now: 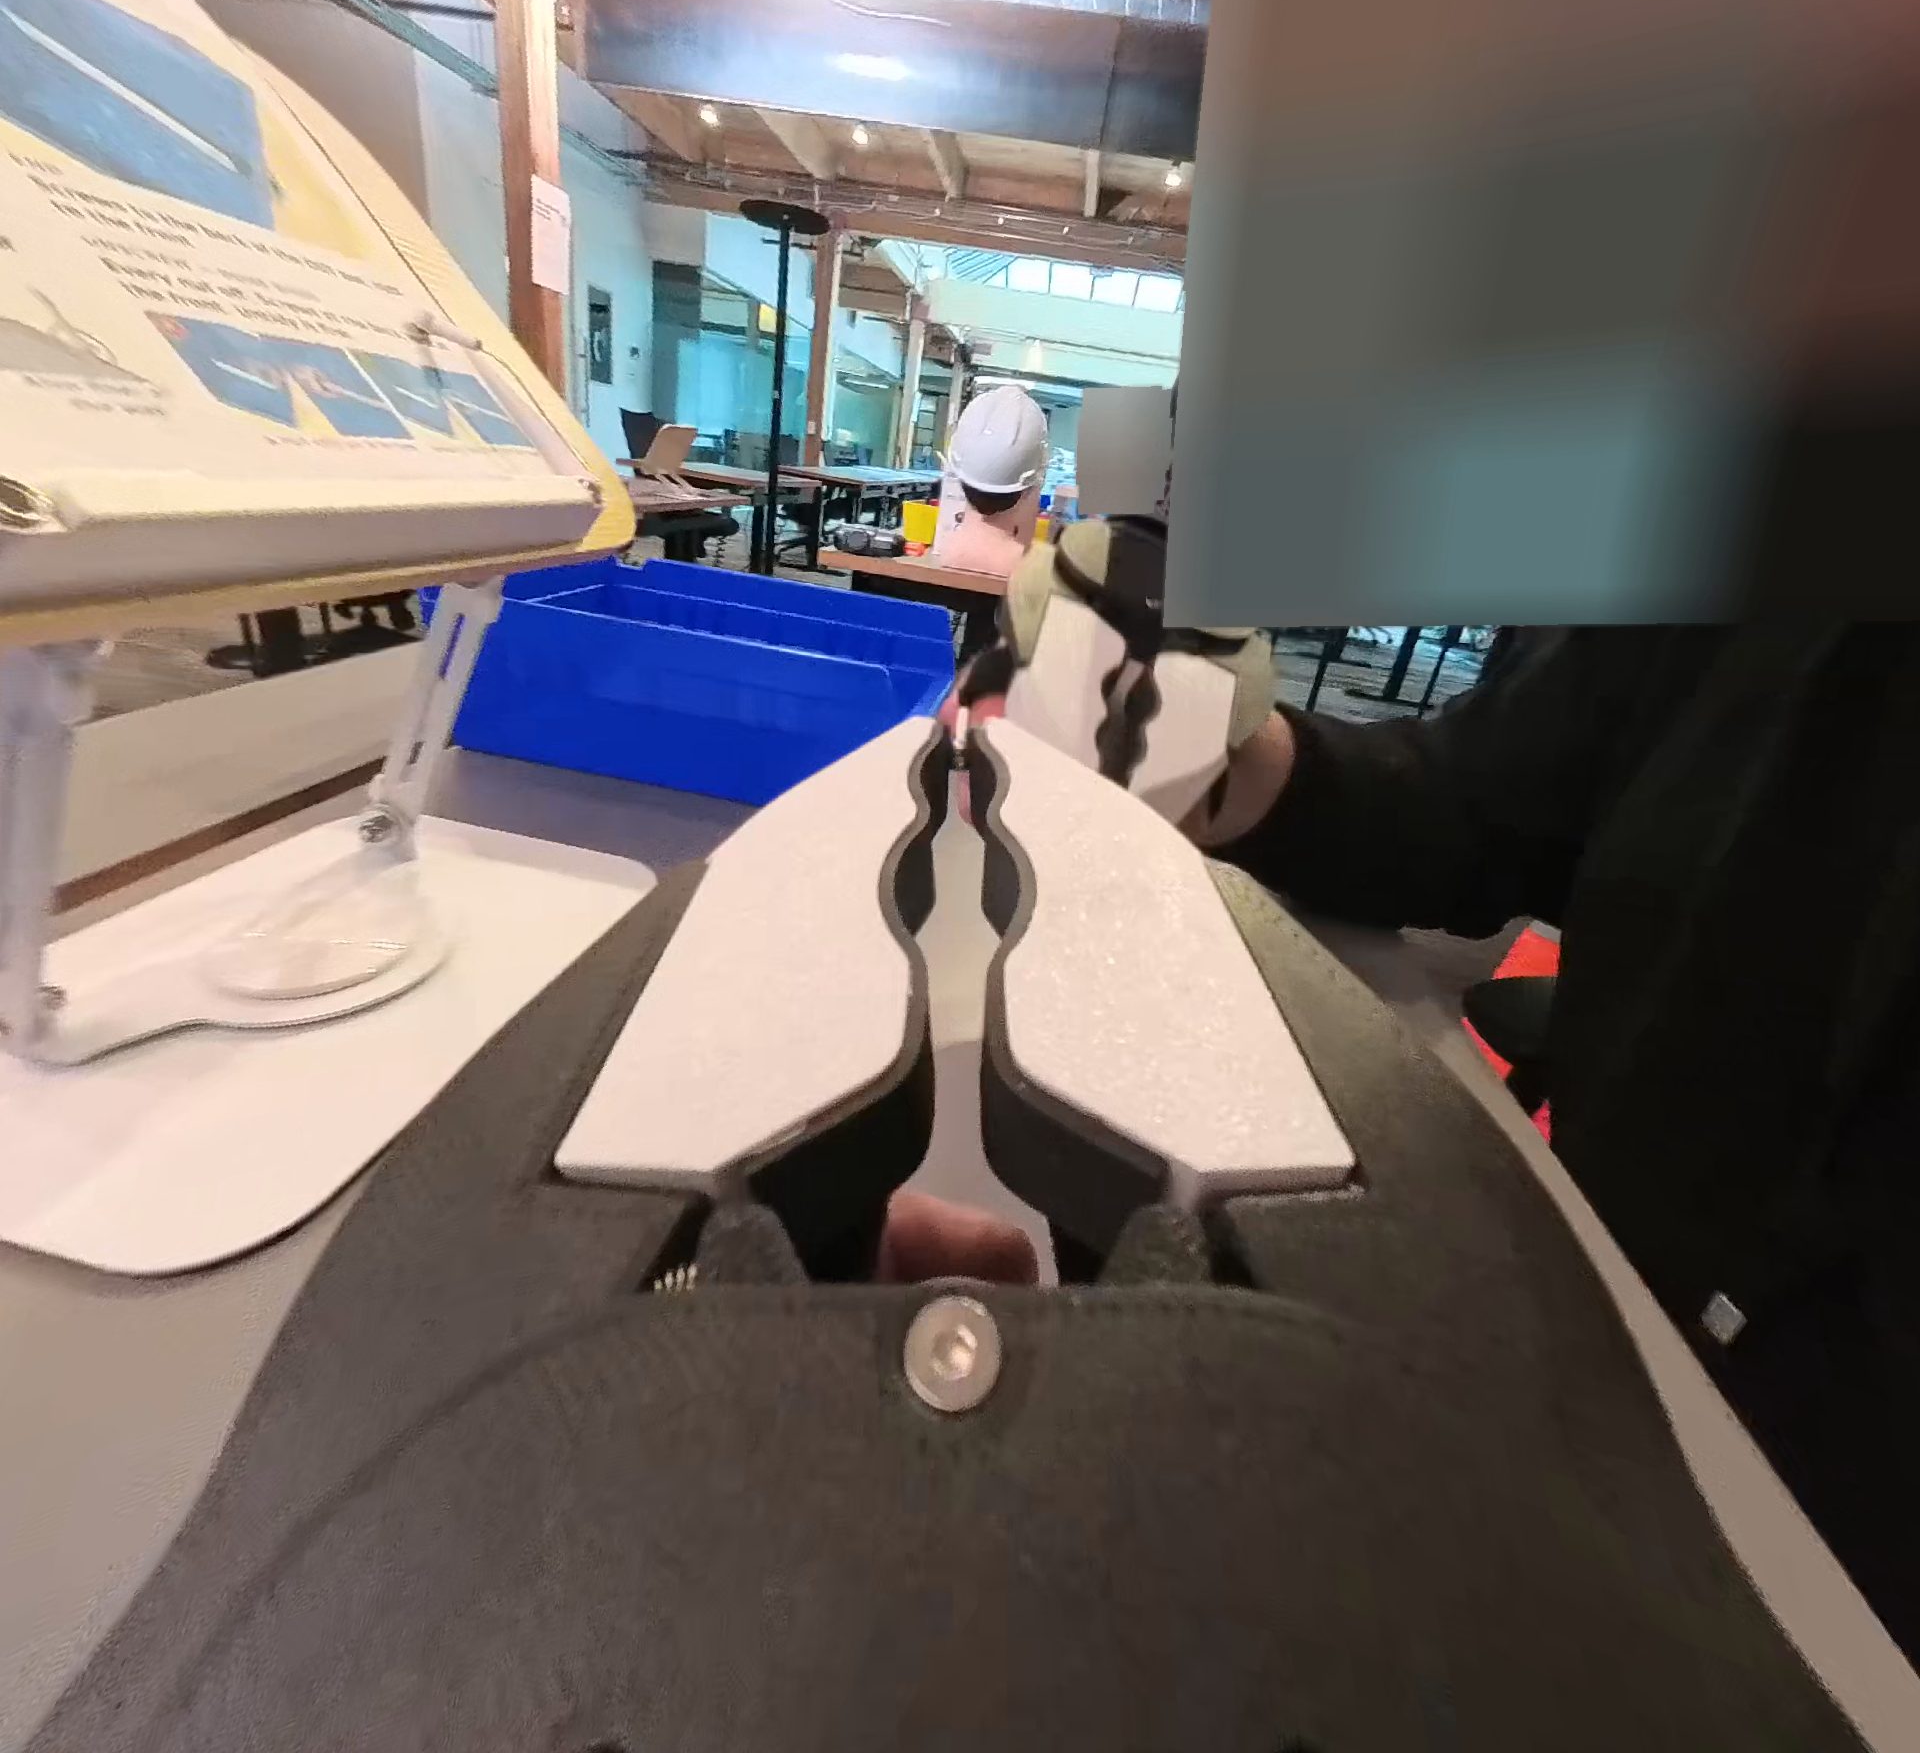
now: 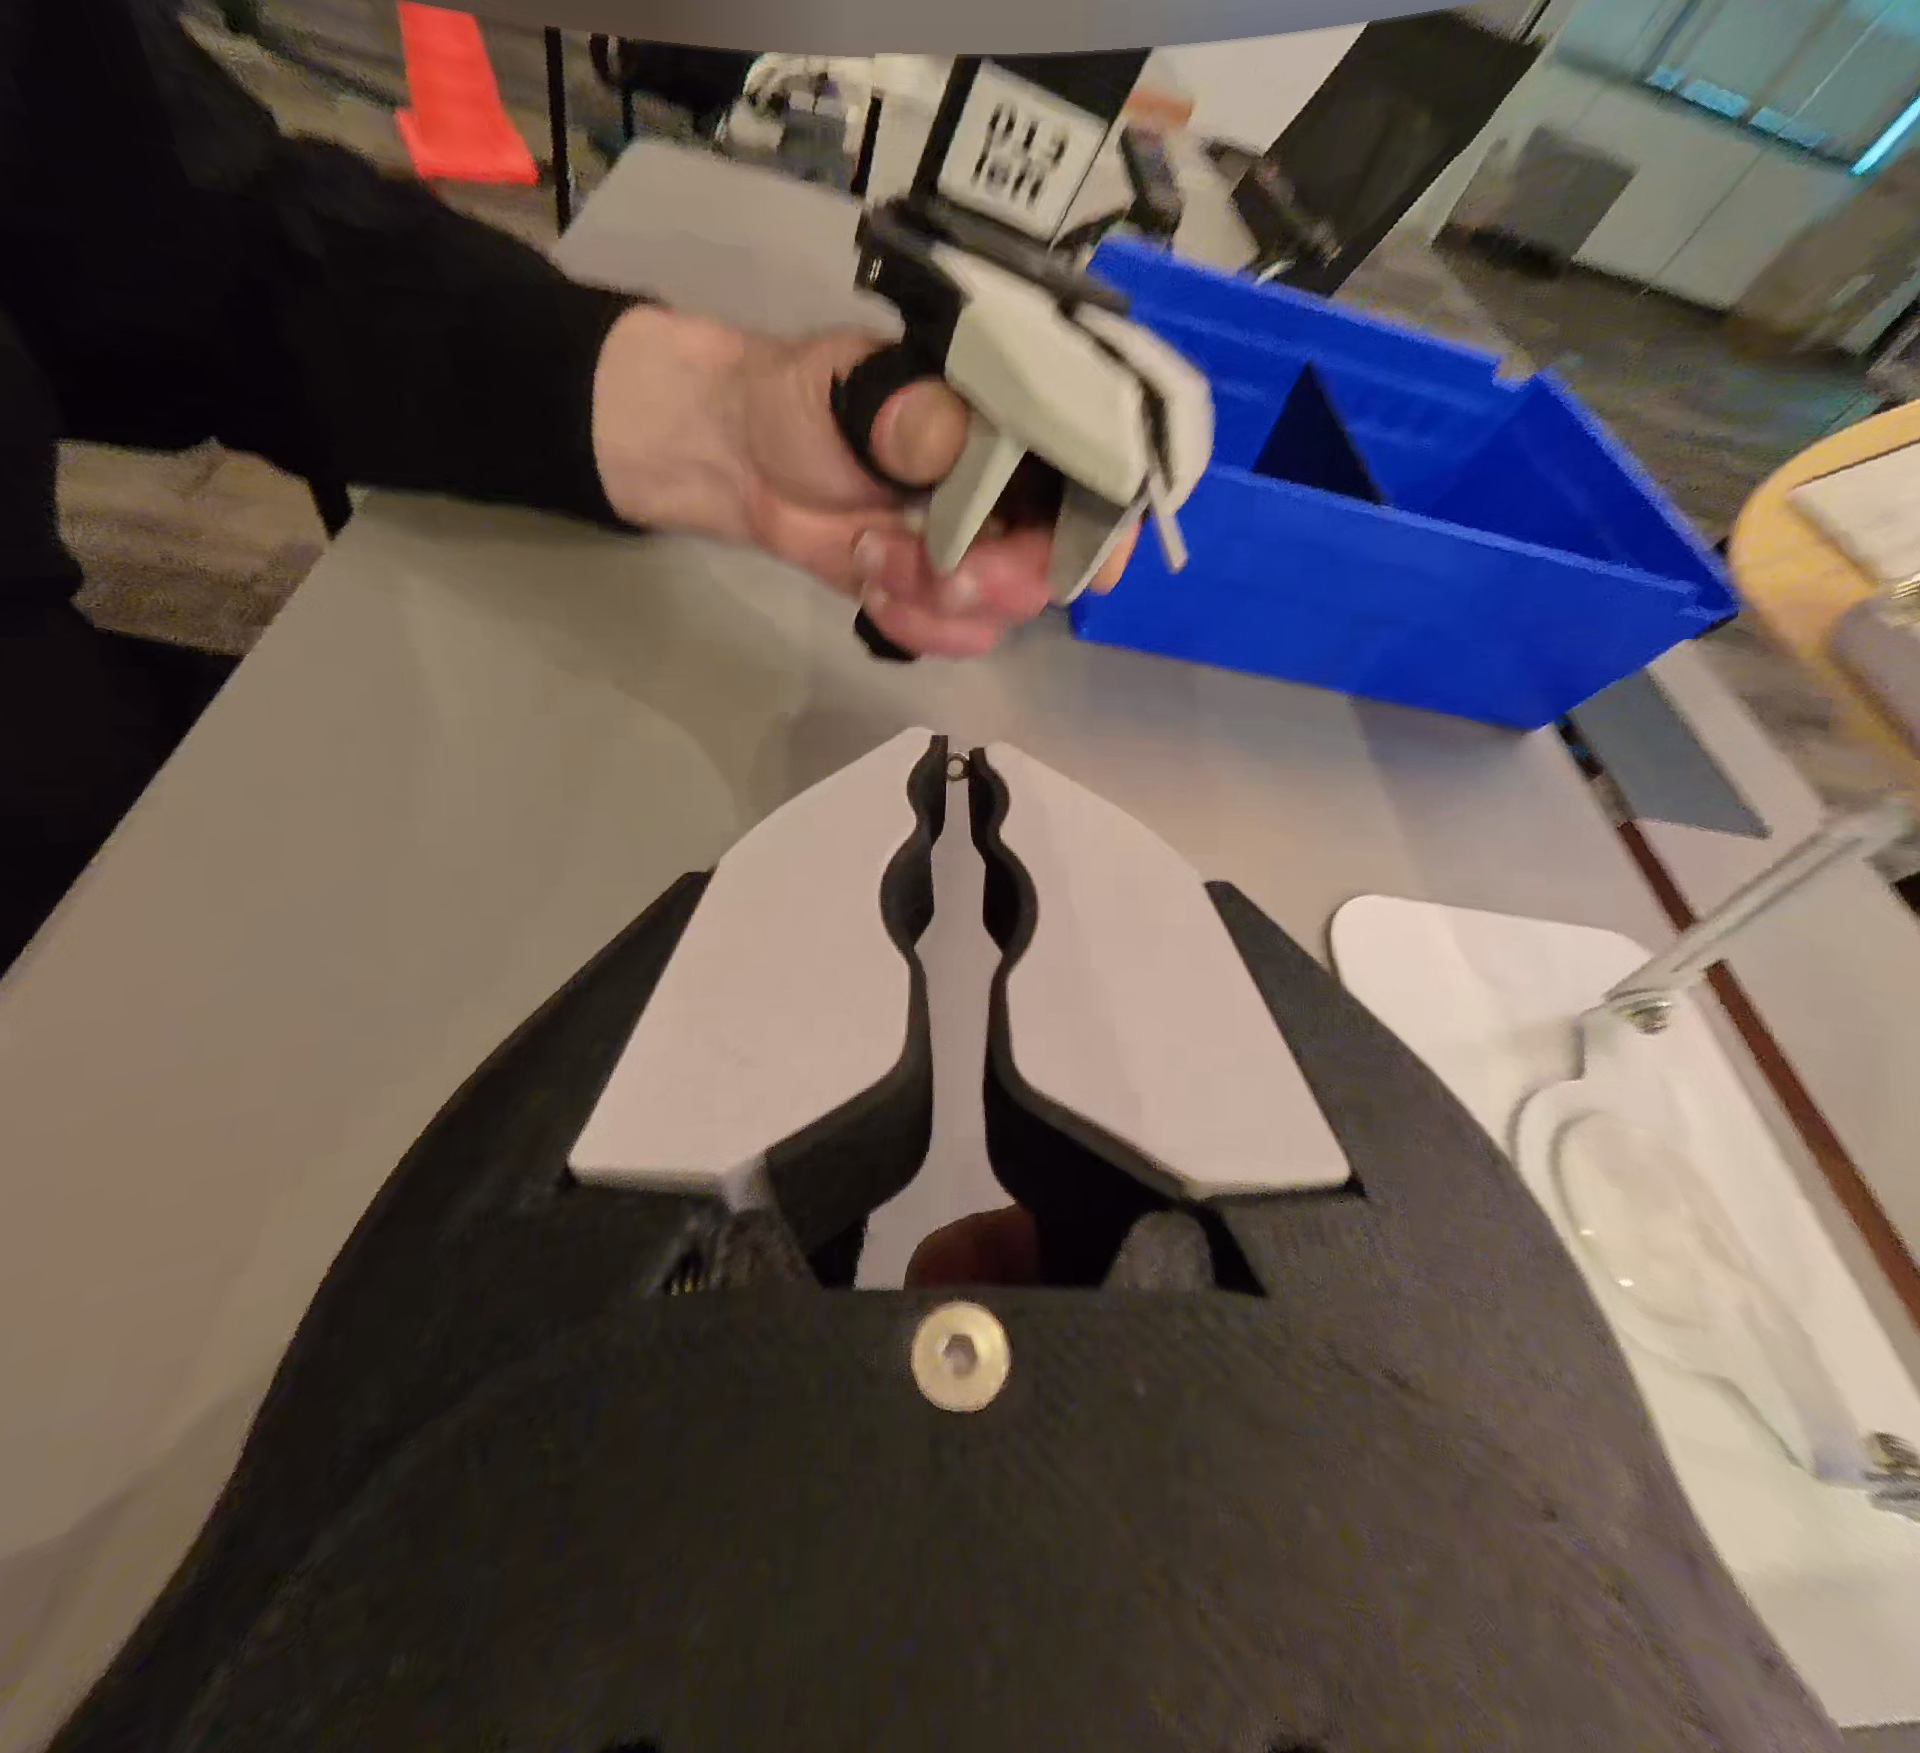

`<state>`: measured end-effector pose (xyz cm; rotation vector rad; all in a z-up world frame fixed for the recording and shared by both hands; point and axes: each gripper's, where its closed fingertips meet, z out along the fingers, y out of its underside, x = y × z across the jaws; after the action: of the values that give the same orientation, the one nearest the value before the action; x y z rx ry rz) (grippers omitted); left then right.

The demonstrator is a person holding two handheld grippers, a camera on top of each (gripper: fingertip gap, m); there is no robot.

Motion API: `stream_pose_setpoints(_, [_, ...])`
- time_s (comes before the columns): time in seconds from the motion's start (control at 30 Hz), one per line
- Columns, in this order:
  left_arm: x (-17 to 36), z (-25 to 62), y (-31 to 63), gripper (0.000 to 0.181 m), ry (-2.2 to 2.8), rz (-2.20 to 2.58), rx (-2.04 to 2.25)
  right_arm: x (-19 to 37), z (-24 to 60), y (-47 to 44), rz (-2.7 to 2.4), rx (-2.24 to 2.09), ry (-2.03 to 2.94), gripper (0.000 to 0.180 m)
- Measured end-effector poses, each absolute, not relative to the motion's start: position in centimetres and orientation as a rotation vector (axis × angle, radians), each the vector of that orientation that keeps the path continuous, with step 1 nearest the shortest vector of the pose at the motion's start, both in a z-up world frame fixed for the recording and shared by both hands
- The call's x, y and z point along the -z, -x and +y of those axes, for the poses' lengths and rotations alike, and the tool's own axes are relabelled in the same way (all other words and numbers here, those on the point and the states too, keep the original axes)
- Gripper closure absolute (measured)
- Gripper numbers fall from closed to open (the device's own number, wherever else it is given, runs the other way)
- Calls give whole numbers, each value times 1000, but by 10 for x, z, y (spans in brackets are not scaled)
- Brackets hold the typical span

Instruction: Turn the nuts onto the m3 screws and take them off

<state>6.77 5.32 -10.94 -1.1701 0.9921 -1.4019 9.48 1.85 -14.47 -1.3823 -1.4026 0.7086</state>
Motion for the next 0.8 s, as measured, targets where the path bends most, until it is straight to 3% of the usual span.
stream_pose_setpoints(0.47, [99,35,-93,178,1083,847,1803,90,20,-116,-1152,-797,1177,177])
stream_pose_setpoints(0.8, [110,36,-103,178,1094,799,1893,100,24,-122,-1159,-776,1200,180])
